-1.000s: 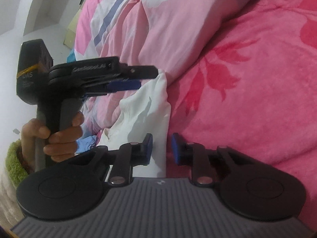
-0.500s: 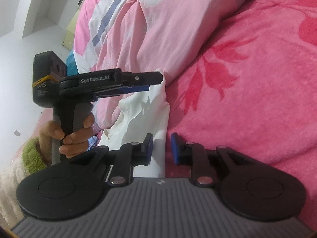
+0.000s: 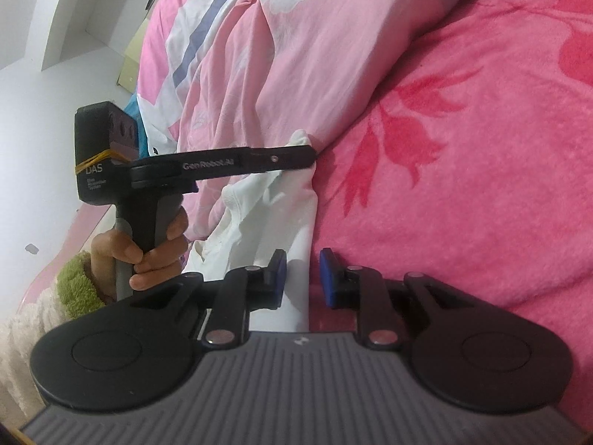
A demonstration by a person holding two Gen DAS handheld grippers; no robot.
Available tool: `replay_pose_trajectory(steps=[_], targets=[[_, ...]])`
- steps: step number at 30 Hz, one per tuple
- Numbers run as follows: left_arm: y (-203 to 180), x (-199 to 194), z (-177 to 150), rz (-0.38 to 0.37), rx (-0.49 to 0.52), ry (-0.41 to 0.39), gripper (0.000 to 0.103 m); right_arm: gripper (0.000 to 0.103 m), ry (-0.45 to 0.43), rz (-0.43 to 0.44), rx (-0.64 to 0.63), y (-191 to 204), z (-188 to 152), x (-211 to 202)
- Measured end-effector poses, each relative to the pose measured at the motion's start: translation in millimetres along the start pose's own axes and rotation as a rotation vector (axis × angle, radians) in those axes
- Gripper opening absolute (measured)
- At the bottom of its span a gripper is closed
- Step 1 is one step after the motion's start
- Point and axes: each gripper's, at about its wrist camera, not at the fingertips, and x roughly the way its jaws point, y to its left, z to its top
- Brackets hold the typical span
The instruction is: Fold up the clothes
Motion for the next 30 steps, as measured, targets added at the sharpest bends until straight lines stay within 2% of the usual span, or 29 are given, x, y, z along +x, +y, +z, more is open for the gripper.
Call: replay_pose_trajectory(steps=[3,9,17,23,26,30], targets=[[6.4,-7.6,-4.0,-0.013,-0.039,-0.032,0.009,0.017,0.001,-0.006,-0.005,0.2,0.0,0.3],[28.7,-19.4,-11.2,-0.079,-0.179,-0.093,0.009,0.016,-0.001,-0.008,0.009,-0.8,1.1,0.4],[35.4,-19.6,-17.2,-0.120,-0.216,-0.125,0.009,0.024,0.023,0.002,0.010,16.1,25.1,10.1],[40.0,-17.8,-20.7,-0.146,-0.235,-0.136,0.009,0.025,0.115,0.007,-0.017,13.0,35.3,45.4],[42.3,-16.9,-22.4,-0.159,-0.244,-0.142,0.009,0.003,0.110,0.029,0.001,5.0,31.9,47.2],[46.1,-7.8,-24.8,-0.174,-0.274,-0.143,0.011,0.002,0.059,0.012,0.001,1.5,27.7,35.9]])
